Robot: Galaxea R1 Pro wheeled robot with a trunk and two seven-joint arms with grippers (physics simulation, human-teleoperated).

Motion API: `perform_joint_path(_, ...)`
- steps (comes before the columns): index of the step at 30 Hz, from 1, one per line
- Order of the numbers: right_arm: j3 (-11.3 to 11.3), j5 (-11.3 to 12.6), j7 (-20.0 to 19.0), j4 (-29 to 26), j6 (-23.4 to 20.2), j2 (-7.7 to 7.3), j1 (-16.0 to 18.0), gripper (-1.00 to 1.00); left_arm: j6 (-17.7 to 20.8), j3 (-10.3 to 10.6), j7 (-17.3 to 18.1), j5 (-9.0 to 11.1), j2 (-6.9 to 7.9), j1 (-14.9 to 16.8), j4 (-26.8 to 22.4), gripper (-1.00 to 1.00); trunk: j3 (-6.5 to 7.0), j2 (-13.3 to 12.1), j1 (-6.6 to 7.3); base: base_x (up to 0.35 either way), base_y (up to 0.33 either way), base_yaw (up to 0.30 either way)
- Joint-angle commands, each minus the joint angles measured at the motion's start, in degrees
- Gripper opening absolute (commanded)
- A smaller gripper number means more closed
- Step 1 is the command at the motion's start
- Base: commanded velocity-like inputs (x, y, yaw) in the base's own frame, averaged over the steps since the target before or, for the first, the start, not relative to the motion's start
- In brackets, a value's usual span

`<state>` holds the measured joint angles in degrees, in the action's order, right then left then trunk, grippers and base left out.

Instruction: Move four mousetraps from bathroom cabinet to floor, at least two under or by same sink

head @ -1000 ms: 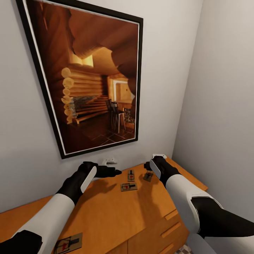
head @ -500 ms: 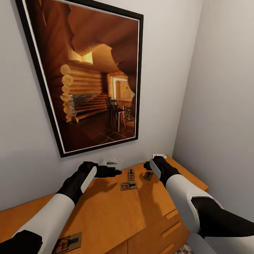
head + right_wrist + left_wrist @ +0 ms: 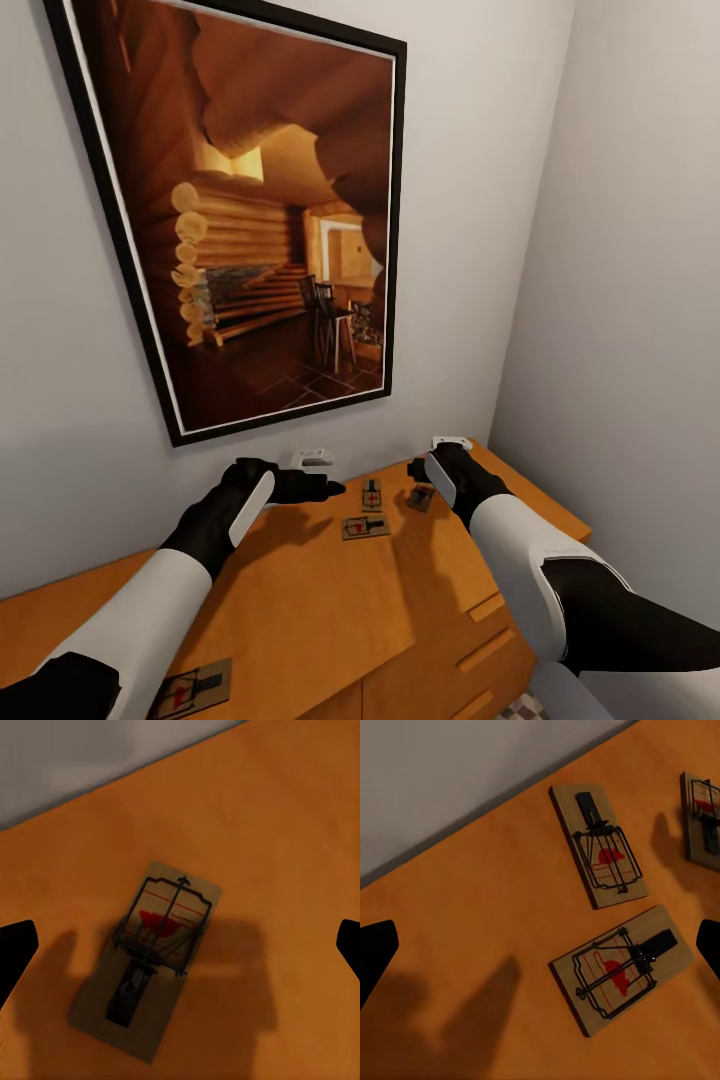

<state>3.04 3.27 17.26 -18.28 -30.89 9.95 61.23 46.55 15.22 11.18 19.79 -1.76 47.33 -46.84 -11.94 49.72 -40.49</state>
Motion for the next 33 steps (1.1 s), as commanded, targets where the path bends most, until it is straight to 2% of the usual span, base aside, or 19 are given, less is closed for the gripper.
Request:
perform_joint_path(1, 0.3, 0.3, 0.3, -0.1, -0.1, 0.05, 0.0, 1.0, 0.2, 0.0, 0.2, -0.2, 0.0, 0.0, 0.0, 1.0, -0.09, 0.1, -0.01, 0.0, 0.0, 0.0)
perform_joint_path(14, 0.3, 0.4, 0.1, -0.1, -0.1, 0.05, 0.0, 1.0, 0.2, 0.0, 0.2, -0.2, 0.01, 0.0, 0.0, 1.0, -0.09, 0.1, -0.01, 0.0, 0.0, 0.0)
perform_joint_path(17, 0.4, 1.4, -0.8, 0.9, 0.8, 0.05, -0.5, 1.0, 0.2, 0.0, 0.4, 0.1, -0.17, 0.0, 0.0, 1.0, -0.09, 0.1, -0.01, 0.0, 0.0, 0.0)
perform_joint_path(22, 0.4, 1.5, -0.8, 2.5, 2.4, 0.05, -0.5, 1.0, 0.2, 0.0, 0.4, 0.1, -0.17, 0.0, 0.0, 1.0, -0.09, 0.1, -0.01, 0.0, 0.0, 0.0)
perform_joint_path(33, 0.4, 1.8, -0.8, 5.0, 1.9, 0.05, -0.9, 1.0, 0.3, 0.0, 0.5, 0.1, -0.17, 0.0, 0.0, 1.0, -0.09, 0.1, -0.01, 0.0, 0.0, 0.0)
